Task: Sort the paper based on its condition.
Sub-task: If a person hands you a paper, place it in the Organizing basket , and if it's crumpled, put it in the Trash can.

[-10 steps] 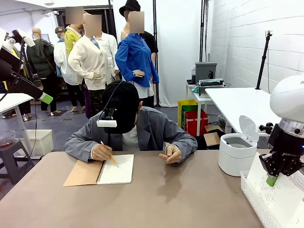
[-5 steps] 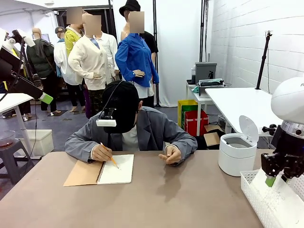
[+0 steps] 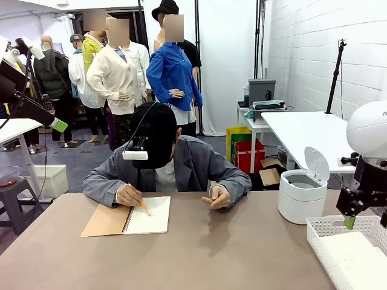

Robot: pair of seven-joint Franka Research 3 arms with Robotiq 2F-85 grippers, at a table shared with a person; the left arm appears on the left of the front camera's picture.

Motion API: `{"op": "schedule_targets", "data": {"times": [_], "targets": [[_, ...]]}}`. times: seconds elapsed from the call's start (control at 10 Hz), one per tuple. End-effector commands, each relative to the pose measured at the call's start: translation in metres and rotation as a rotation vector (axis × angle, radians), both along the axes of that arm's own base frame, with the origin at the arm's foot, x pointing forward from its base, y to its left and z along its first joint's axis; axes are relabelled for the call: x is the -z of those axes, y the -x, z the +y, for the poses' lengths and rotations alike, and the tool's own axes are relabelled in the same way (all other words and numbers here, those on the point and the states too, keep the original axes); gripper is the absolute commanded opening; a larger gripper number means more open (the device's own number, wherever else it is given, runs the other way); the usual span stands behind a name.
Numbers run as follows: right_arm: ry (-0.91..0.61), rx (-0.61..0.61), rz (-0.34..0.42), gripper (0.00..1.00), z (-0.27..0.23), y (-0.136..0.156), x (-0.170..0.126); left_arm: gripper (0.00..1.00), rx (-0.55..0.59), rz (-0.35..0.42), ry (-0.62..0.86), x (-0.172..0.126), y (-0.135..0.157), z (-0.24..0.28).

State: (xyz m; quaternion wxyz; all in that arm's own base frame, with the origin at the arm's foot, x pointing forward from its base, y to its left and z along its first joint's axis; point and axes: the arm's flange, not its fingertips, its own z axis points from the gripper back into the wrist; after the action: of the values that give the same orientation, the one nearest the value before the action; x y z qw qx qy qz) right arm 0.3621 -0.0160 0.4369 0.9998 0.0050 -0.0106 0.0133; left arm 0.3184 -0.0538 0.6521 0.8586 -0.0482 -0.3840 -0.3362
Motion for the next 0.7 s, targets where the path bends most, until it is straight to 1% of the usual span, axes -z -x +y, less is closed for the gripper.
{"op": "schedule_targets", "data": {"times": [0.0, 0.2, 0.3, 0.4, 0.5, 0.6], "targets": [[0.071, 0.01, -0.025, 1.0, 0.002, 0.0, -0.014, 1.0, -0.002, -0.002, 0.001, 0.0, 0.0, 0.0], [0.095, -0.003, -0.038, 1.0, 0.004, 0.0, -0.025, 1.0, -0.002, -0.002, 0.001, 0.0, 0.0, 0.0], [0.091, -0.005, -0.056, 1.0, 0.004, -0.002, -0.026, 1.0, -0.002, -0.002, 0.001, 0.0, 0.0, 0.0], [0.049, 0.002, -0.069, 1.0, 0.004, -0.005, -0.025, 1.0, -0.002, -0.002, 0.001, 0.0, 0.0, 0.0], [0.064, -0.021, -0.051, 1.0, 0.003, -0.001, -0.026, 1.0, -0.002, -0.002, 0.001, 0.0, 0.0, 0.0], [0.064, -0.021, -0.051, 1.0, 0.003, -0.001, -0.026, 1.0, -0.002, -0.002, 0.001, 0.0, 0.0, 0.0]]}}
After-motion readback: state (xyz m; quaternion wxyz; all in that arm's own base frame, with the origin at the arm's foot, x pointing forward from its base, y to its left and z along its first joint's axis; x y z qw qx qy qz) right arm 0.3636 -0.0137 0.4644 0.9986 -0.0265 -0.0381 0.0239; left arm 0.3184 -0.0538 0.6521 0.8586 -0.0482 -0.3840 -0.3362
